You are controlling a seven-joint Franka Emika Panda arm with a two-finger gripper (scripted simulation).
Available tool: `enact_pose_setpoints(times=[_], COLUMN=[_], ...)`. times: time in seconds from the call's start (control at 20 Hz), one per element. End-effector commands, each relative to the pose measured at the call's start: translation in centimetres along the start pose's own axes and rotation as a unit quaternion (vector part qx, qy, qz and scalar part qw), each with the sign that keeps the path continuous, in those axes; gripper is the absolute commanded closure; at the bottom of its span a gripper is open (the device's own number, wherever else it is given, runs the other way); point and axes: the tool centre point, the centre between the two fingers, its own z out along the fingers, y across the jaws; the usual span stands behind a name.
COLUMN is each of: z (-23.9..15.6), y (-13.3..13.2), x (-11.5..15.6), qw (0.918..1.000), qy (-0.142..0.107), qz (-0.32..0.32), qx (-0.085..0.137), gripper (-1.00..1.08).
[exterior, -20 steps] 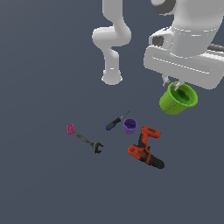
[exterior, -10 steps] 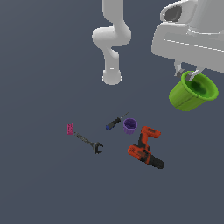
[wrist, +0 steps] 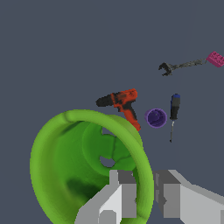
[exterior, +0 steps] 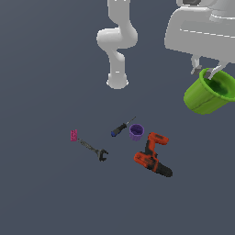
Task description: Pick up a designated object from a clutter of objects.
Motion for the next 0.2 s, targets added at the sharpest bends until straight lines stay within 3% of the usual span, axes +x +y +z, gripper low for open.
enact_pose_setpoints(times=[0.0, 0.15], z=[-0.43, -0.52], y=[-0.17, -0.22], x=[0.07, 0.09], qw=[1.0, 1.0], qy=[0.001, 0.001], qz=[0.0, 0.0], qx=[0.001, 0.001], gripper=[1.08, 1.08])
